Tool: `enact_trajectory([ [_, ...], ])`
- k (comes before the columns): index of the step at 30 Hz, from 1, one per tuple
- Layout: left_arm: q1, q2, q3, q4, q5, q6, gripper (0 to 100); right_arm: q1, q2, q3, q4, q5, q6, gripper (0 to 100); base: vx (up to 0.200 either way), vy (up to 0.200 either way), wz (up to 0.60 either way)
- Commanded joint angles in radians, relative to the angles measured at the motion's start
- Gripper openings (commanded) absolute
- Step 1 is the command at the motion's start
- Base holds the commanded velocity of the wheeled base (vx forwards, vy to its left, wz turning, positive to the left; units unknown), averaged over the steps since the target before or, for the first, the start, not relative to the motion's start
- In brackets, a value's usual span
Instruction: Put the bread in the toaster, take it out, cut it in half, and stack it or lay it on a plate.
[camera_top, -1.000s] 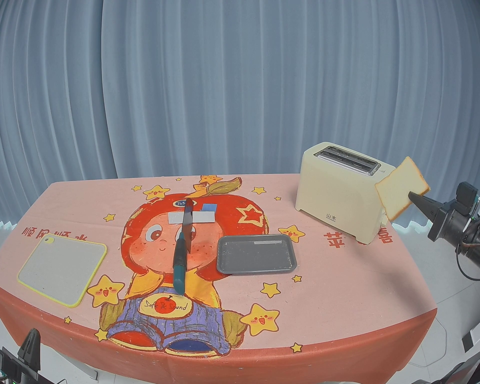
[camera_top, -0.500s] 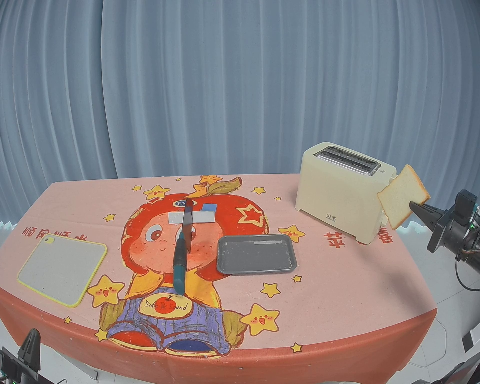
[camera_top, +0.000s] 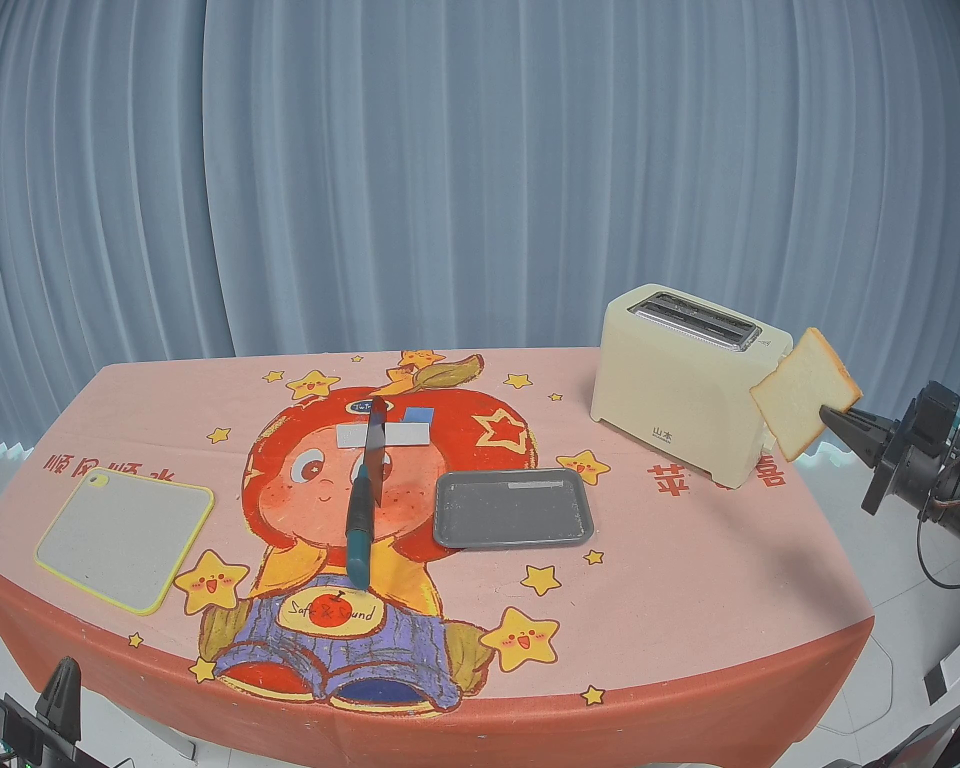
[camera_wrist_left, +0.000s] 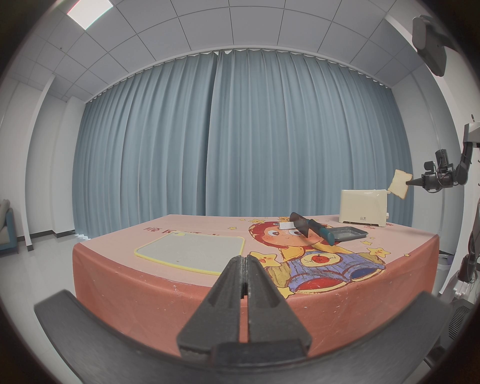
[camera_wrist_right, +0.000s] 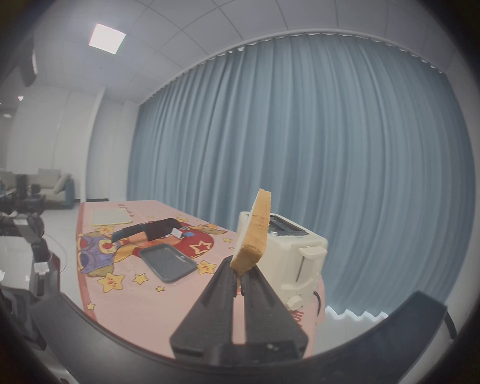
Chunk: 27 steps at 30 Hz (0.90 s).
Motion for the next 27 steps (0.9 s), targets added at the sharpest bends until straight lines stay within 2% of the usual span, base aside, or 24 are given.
enact_trajectory([
  [1,0.0,-0.016,0.018,0.0,0.0,0.0,0,-0.015,-0.004,0.015,0.0,0.06,-0.034,0,0.0,0.0,0.0],
  [4,0.0,-0.016,0.018,0.0,0.0,0.0,0,-0.015,-0.003,0.023,0.0,0.092,-0.044,0,0.0,0.0,0.0],
  [8,0.0,-0.016,0.018,0.0,0.0,0.0,0,-0.014,0.006,0.021,0.0,0.111,-0.053,0,0.0,0.0,0.0],
  [13,0.0,-0.016,0.018,0.0,0.0,0.0,0,-0.014,0.009,0.017,0.004,0.14,-0.113,0,0.0,0.0,0.0],
  [19,0.0,-0.016,0.018,0.0,0.0,0.0,0,-0.015,0.011,0.017,0.014,0.196,-0.152,0,0.0,0.0,0.0],
  [27,0.0,-0.016,0.018,0.0,0.0,0.0,0,-0.014,0.037,0.012,0.012,0.212,-0.182,0,0.0,0.0,0.0],
])
